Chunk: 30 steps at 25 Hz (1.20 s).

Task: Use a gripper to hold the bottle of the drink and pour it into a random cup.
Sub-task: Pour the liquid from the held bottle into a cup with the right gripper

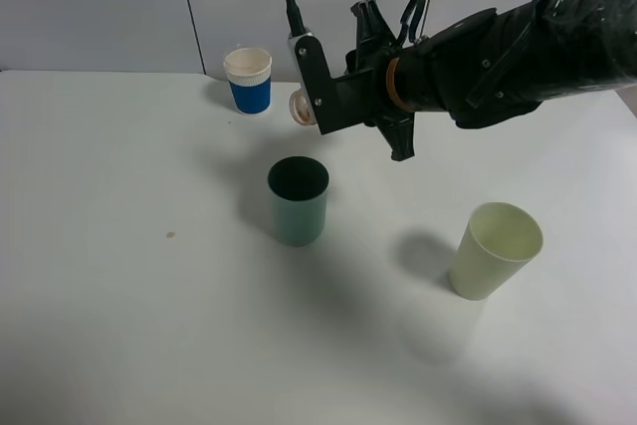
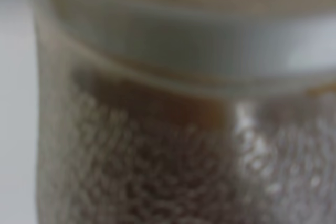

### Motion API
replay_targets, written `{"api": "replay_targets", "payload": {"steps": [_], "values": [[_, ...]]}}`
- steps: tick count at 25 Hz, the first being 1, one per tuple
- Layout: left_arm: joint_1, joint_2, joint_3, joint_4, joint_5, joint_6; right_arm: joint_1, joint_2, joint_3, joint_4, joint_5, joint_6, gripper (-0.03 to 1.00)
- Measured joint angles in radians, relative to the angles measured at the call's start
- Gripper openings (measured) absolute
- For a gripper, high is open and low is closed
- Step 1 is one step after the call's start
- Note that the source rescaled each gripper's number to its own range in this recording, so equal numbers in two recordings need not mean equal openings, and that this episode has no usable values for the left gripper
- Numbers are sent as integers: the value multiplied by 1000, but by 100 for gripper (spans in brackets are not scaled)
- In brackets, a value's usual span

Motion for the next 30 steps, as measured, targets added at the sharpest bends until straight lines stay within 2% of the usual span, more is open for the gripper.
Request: {"api": "replay_targets", "payload": {"steps": [30], "values": [[0, 0, 0, 0, 1, 0, 18, 0, 0, 2, -30, -140, 1]]}}
